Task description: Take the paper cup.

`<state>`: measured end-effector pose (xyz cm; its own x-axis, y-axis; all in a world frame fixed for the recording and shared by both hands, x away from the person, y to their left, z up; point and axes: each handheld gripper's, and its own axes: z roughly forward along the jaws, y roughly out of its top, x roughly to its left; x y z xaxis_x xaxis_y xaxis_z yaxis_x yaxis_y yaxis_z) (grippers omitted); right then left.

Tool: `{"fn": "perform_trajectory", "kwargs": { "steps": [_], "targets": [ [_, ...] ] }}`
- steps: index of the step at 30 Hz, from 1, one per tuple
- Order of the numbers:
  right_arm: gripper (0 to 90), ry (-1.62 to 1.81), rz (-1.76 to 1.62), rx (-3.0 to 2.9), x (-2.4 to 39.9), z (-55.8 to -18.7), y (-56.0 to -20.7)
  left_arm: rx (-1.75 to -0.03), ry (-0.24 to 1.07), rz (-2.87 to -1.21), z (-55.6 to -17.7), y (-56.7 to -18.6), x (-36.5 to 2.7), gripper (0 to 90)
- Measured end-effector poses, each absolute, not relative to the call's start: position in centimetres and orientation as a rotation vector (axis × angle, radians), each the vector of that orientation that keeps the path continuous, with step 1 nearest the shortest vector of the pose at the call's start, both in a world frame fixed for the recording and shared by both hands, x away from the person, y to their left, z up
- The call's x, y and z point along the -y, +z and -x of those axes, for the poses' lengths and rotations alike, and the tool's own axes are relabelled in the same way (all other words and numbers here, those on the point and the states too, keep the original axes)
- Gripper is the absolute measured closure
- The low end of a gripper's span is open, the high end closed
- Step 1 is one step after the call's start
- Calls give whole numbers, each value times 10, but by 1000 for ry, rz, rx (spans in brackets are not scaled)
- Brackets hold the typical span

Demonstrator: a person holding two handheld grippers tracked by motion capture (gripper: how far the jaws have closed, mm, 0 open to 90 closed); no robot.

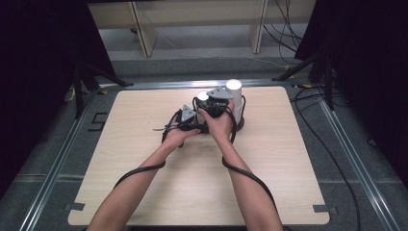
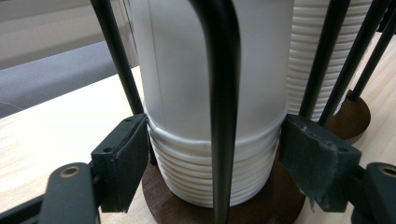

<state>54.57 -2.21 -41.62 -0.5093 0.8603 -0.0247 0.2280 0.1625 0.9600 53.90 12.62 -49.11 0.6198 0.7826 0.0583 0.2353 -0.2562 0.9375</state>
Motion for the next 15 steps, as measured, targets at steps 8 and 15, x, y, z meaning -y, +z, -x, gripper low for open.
{"fn": "perform_trajectory", "kwargs": {
  "steps": [8,15],
  "targets": [
    [351,1377,-1024,-1844,22,-545,-415,-822,653,-1801,-539,-490,-126,243],
    [352,1406,-1054,-1851,22,-546,-414,-834,636,-1802,-544,-492,-124,196]
  ]
}}
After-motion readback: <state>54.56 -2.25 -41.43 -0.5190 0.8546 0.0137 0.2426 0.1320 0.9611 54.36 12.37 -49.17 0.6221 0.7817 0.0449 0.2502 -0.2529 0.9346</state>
